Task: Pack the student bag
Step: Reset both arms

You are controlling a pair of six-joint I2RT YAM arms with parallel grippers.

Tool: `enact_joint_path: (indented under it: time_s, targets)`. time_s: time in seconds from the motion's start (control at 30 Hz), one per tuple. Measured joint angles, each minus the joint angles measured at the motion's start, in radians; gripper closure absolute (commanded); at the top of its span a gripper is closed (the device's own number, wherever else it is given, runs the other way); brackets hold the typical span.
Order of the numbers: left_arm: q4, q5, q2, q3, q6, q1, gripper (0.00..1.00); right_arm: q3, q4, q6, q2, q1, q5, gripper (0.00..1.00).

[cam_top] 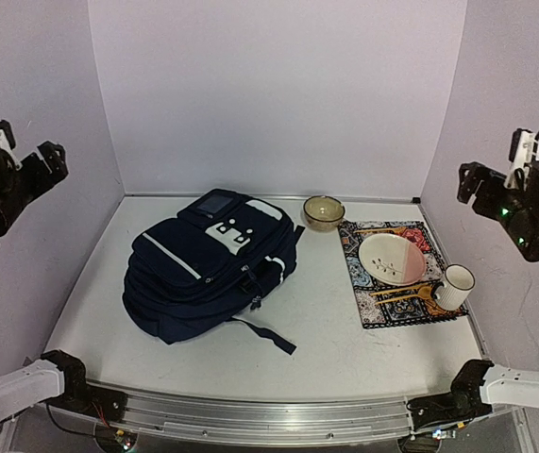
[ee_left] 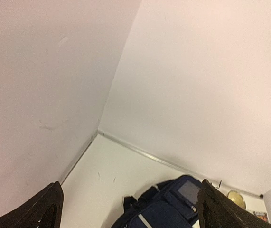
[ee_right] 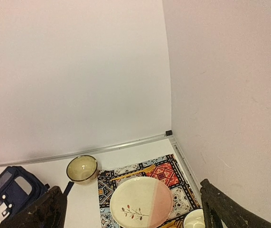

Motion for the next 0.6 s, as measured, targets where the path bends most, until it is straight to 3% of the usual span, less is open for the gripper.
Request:
enact_joint_path:
  time_s: [0.23,0.6]
  targets:
    - [0.07,-0.095,-0.121,-0.046,0.056,0.0,0.0,-0.036,-0.006,0.018,-0.019,0.0,0.036,0.02]
    - [0.081,-0.096,-0.103,-0.075,0.062,0.0,0.01,-0.074,-0.018,0.046,0.016,0.0,0.029,0.02]
